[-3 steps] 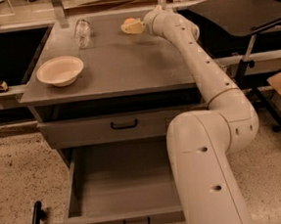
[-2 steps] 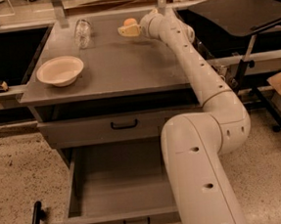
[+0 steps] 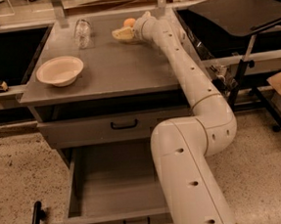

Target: Place orange into middle drawer

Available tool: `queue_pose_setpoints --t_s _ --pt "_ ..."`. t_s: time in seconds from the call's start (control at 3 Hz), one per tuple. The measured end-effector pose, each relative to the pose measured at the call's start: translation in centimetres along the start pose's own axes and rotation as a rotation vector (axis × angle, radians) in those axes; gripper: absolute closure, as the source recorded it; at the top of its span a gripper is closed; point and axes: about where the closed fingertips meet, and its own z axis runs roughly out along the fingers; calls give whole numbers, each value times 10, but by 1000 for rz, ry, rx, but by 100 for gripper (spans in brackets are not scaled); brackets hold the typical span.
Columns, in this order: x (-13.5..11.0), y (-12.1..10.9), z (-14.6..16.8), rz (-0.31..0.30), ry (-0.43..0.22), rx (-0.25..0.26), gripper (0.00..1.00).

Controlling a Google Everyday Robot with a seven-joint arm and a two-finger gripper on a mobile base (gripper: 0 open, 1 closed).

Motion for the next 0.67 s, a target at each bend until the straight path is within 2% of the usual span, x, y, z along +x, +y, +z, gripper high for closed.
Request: queue_pose_setpoints --t_s 0.33,0.67 --pt "7 9 6 15 47 0 0" --pt "7 10 7 17 44 -1 0"
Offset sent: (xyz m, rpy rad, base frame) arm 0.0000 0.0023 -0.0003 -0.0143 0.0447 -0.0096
